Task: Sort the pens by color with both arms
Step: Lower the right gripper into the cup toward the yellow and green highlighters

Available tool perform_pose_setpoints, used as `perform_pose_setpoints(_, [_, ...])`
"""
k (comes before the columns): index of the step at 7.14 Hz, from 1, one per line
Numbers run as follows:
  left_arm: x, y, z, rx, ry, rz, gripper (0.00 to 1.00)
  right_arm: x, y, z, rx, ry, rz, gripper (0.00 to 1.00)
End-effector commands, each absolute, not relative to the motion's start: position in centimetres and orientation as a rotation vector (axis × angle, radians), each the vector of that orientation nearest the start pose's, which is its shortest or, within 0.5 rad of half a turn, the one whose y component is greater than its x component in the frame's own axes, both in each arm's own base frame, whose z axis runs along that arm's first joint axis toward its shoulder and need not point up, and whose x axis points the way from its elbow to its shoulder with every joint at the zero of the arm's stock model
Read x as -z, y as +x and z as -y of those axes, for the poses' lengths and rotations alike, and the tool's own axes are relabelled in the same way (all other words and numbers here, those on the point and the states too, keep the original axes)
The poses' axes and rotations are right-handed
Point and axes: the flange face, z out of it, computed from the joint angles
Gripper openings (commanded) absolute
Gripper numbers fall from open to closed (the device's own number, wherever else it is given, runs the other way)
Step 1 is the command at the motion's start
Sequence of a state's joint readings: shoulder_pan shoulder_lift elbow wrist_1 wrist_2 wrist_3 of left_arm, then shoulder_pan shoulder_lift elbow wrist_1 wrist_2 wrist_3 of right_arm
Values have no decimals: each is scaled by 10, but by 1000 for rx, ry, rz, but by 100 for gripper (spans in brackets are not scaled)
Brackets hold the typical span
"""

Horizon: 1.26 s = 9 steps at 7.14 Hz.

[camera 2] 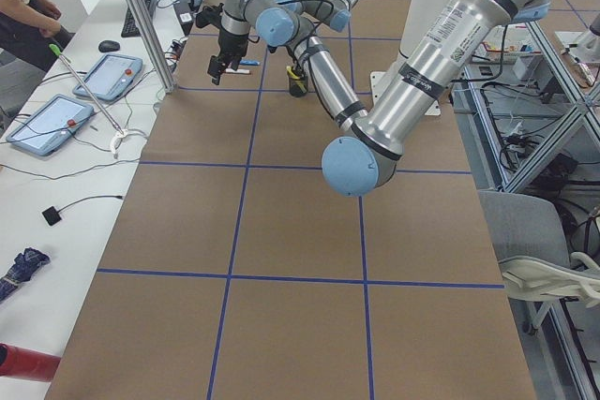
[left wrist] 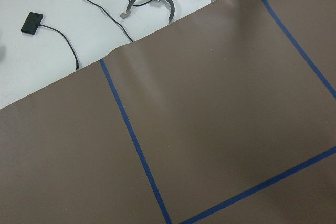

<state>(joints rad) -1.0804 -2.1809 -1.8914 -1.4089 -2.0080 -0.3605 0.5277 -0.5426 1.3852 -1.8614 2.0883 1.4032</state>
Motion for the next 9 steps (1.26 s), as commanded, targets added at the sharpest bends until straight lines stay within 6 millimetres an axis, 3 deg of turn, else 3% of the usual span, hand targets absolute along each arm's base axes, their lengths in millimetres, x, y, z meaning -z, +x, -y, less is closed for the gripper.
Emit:
perform_pose_setpoints(1, [-192,209,582,-292,518,-693,100,-110,-610,453,-200,-287,681,40])
perform_pose_setpoints(3, [-193,210,582,-292,517,-693,100,-110,-608,454,-199,-281,681,39])
perform_pose_setpoints(6, [-192,210,582,-288,516,-696,100,-107,-603,456,-202,-275,682,21])
perform_pose_setpoints(9, [-193,211,582,-286,513,-697,100,-104,-590,465,-215,-268,687,18])
